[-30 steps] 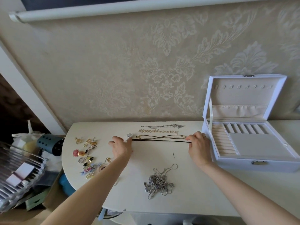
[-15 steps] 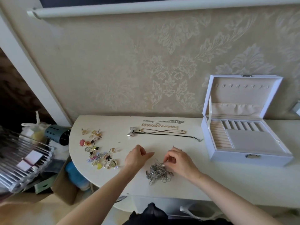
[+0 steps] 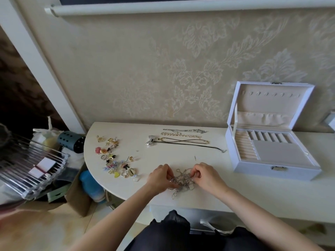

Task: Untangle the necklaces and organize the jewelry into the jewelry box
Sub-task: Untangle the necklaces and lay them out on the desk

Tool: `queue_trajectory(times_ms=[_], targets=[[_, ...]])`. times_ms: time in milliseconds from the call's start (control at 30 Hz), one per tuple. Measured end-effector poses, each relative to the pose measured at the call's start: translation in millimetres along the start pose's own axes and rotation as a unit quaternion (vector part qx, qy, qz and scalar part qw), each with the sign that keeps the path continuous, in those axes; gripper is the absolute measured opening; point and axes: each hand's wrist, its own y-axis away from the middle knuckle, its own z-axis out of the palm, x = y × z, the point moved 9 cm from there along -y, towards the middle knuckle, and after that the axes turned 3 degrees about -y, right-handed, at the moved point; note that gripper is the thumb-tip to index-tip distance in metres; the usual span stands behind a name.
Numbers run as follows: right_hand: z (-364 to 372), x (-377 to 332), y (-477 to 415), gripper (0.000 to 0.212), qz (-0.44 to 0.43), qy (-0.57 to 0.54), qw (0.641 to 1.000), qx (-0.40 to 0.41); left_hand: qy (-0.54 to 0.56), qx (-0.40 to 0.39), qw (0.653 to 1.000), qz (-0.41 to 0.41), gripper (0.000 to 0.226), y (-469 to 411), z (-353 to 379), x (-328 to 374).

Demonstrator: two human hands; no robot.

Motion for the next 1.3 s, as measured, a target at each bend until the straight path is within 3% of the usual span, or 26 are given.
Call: queue_trajectory(times_ms=[233,367,467,700,1067,1133,1233,1300], targets=[[-1.7,-0.9,2.2,0.010,0.015,0.029,0.999,-0.001,0.007,-0.065,0.998,0.002,0.042,-0.9,4.1,4.0],[-3.4,1.0,2.0,0.011,0.022,0.007,1.000,0.000,0.065,0.013,0.998,0.003,0.026,-3.9,-5.9,14.7],[-5.1,5.2,4.4,0.018,0.040,-0.078,0.996,0.006,0.068,0.075,0.994,0.043,0.018,-6.5,-12.8,29.6],[-11.4,8.0,7.4,0.019,0.042,-0.218,0.975,0.031,0.051,0.061,0.995,0.053,0.012,-15.5,-7.8,39.5],[-12.6,12.8,5.2,0.014,0.072,-0.290,0.954,0.008,0.052,0.065,0.996,0.022,0.012,-12.7,-16.2,23.2],[-13.2,4.2,3.9,0.023,0.050,-0.298,0.953,-0.003,0.057,0.065,0.996,0.024,0.013,-12.7,-17.8,24.8],[-4.6,-16.1,1.6,0.057,-0.001,-0.306,0.950,-0.066,0.073,0.056,0.995,0.040,0.014,-12.4,-18.7,31.3],[2.0,-22.2,-0.9,0.060,-0.009,-0.312,0.946,-0.093,0.069,0.050,0.995,0.042,0.016,-12.3,-18.9,34.0]])
